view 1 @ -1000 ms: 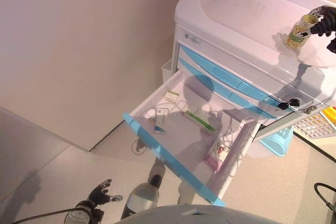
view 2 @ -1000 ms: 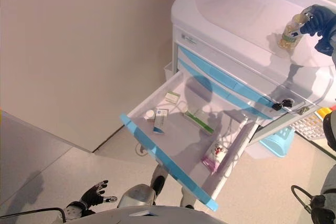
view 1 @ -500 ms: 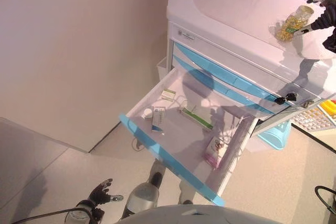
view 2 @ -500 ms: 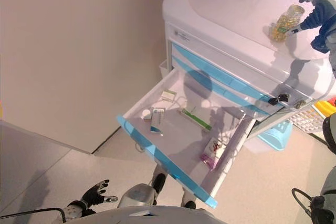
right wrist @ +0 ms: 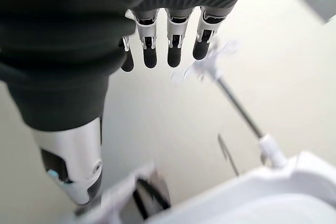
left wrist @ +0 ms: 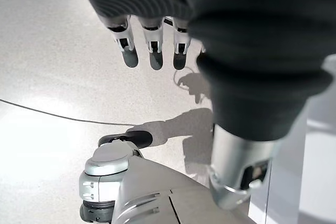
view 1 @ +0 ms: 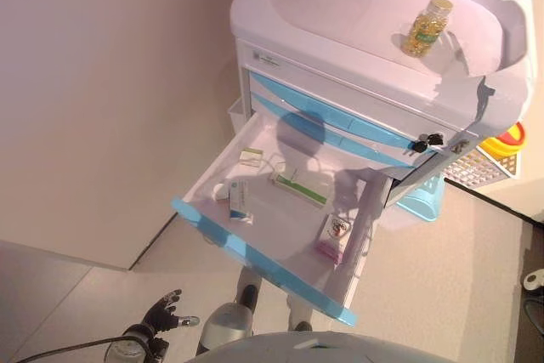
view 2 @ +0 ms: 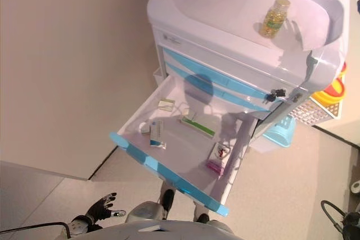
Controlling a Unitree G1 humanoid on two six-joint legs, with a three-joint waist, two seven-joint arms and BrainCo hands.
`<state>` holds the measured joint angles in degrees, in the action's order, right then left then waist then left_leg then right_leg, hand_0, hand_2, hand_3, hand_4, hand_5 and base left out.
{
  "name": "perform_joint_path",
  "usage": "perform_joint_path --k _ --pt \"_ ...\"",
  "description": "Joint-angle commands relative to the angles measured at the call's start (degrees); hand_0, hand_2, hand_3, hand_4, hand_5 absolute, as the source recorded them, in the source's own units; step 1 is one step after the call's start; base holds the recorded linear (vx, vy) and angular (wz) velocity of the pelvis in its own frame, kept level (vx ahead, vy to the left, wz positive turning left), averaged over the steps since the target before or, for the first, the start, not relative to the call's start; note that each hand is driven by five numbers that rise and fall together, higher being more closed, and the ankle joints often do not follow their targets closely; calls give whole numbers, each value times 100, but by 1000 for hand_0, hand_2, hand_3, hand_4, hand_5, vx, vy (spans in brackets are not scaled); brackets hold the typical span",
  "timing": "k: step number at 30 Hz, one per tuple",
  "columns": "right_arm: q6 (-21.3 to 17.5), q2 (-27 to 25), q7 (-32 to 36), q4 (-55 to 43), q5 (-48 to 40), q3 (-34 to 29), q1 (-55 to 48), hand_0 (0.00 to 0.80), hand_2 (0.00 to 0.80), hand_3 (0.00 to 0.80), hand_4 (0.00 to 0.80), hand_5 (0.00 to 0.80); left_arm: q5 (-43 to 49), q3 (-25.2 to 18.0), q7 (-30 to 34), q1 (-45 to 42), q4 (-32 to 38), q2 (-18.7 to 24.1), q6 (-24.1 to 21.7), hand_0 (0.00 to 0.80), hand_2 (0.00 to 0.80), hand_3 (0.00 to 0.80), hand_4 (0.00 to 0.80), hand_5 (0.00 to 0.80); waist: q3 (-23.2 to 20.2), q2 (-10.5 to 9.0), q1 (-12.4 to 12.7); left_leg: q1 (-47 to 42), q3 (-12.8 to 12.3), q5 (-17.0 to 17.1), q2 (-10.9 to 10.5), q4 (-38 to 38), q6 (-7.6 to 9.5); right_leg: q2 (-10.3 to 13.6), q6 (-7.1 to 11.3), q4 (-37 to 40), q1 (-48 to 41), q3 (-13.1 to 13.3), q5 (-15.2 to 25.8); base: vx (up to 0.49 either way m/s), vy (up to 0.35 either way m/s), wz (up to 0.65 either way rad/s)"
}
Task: Open the drawer and pick up the medicine
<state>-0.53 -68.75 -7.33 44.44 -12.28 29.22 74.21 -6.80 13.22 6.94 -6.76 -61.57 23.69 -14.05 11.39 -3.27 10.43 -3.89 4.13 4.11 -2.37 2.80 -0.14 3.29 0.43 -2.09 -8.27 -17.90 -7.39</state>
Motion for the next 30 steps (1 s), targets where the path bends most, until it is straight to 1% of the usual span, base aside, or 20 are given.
perform_joint_path --k 1,3,7,8,9,10,11,12,14,17,18,19,21,22,23,24,25,26,28,30 --pt "-33 -370 -771 -407 -534 -364 -107 0 0 0 0 0 15 67 80 -87 -135 164 -156 0 0 0 0 0 -307 -69 -62 -126 -340 -767 -227 -309 145 107 245 -337 324 161 257 -43 -6 -13" --pt "-103 -255 -1200 -416 -711 -860 -544 0 0 0 0 0 87 119 81 -65 -182 118 -208 0 0 0 0 0 -310 -48 -141 -138 -406 -814 -222 -348 158 101 253 -339 341 242 256 -39 3 -15" --pt "-393 67 -1648 -501 -834 -2050 -1752 0 0 0 0 0 151 180 93 30 -141 39 -185 0 0 0 0 0 -285 -1 -324 -158 -565 -916 -199 -430 180 71 267 -324 371 433 258 -41 14 -32" --pt "-469 283 -1490 -523 -739 -2485 -2303 0 0 0 0 0 139 178 77 89 -111 -31 -156 0 0 0 0 0 -260 39 -441 -160 -633 -948 -189 -462 186 59 274 -323 392 512 265 -44 16 -32" --pt "-459 352 -1450 -573 -636 -2704 -2587 0 0 0 0 0 156 191 81 108 -96 -14 -156 0 0 0 0 0 -258 19 -435 -161 -659 -958 -185 -471 188 54 277 -322 397 539 269 -38 15 -37" --pt "-496 459 -1406 -658 -514 -2942 -3015 0 0 0 0 0 133 188 80 135 -73 -23 -137 0 0 0 0 0 -250 21 -483 -164 -691 -967 -183 -479 199 47 281 -319 409 584 281 -36 10 -43" --pt "-579 679 -1209 -699 -479 -3238 -3691 0 0 0 0 0 129 156 77 202 -61 -70 -109 0 0 0 0 0 -230 44 -620 -174 -765 -979 -164 -469 214 30 291 -306 430 663 299 -40 9 -41" --pt "-694 841 -1109 -764 -437 -3452 -4124 0 0 0 0 0 168 137 81 231 -58 -81 -90 0 0 0 0 0 -221 42 -668 -182 -807 -986 -154 -459 220 18 296 -303 446 710 307 -46 6 -40" --pt "-1015 1335 -846 -1020 -245 -3812 -5104 0 0 0 0 0 283 123 43 300 -96 -117 -74 0 0 0 0 0 -207 61 -830 -188 -916 -965 -120 -400 230 -17 317 -281 498 810 347 -38 7 -45" --pt "-1529 2060 -507 -1271 -57 -3925 -6101 0 0 0 0 0 410 68 5 398 -139 -144 -48 0 0 0 0 0 -199 89 -1041 -213 -1069 -939 -72 -312 225 -55 340 -254 565 935 389 -15 11 -48" --pt "-1570 2224 -354 -1283 -158 -3954 -6335 0 0 0 0 0 435 48 -15 417 -135 -156 -47 0 0 0 0 0 -204 94 -1092 -217 -1108 -939 -63 -300 229 -61 346 -254 585 964 394 -1 7 -50" --pt "-1728 2467 -123 -1198 -193 -3981 -6635 0 0 0 0 0 430 3 -21 453 -130 -168 -38 0 0 0 0 0 -201 108 -1169 -214 -1165 -947 -52 -303 226 -64 359 -260 613 989 401 -4 4 -43" --pt "-1754 2845 205 -1064 -134 -3942 -7026 0 0 0 0 0 394 -65 -56 498 -139 -198 -40 0 0 0 0 0 -199 120 -1275 -200 -1252 -952 -36 -309 223 -73 367 -276 663 1027 406 -3 -4 -30" --pt "-1862 3053 363 -963 -114 -3870 -7231 0 0 0 0 0 375 -107 -92 511 -131 -217 -41 0 0 0 0 0 -186 127 -1326 -193 -1295 -948 -28 -309 220 -77 371 -282 684 1037 414 -2 -10 -22" --pt "-1790 3128 437 -925 -198 -3837 -7311 0 0 0 0 0 378 -134 -112 512 -125 -220 -47 0 0 0 0 0 -182 129 -1343 -186 -1313 -947 -25 -310 220 -77 371 -284 693 1041 415 -7 -9 -20" --pt "-1904 3453 476 -793 -22 -3709 -7544 0 0 0 0 0 350 -182 -128 519 -122 -222 -61 0 0 0 0 0 -160 145 -1393 -170 -1334 -941 -22 -318 222 -81 371 -320 723 1049 401 -10 -7 -26" --pt "-1940 3683 465 -626 86 -3565 -7662 0 0 0 0 0 373 -200 -149 528 -130 -242 -88 0 0 0 0 0 -134 160 -1419 -150 -1340 -941 -19 -332 233 -81 367 -362 754 1052 383 -9 -7 -30" --pt "-1983 3801 489 -532 304 -3471 -7719 0 0 0 0 0 413 -206 -170 531 -130 -253 -110 0 0 0 0 0 -117 168 -1433 -133 -1339 -942 -17 -345 240 -79 363 -394 777 1052 367 -14 -10 -33" --pt "-1950 4154 468 -265 524 -3081 -7879 0 0 0 0 0 555 -178 -201 563 -125 -276 -226 0 0 0 0 0 -26 207 -1454 -48 -1321 -931 -14 -411 261 -68 346 -524 881 1040 331 -35 -15 -27" --pt "-1951 4356 441 -20 830 -2777 -7939 0 0 0 0 0 681 -94 -234 600 -108 -278 -383 0 0 0 0 0 84 252 -1475 54 -1293 -926 -14 -495 282 -59 323 -653 996 1031 292 -71 0 -9"
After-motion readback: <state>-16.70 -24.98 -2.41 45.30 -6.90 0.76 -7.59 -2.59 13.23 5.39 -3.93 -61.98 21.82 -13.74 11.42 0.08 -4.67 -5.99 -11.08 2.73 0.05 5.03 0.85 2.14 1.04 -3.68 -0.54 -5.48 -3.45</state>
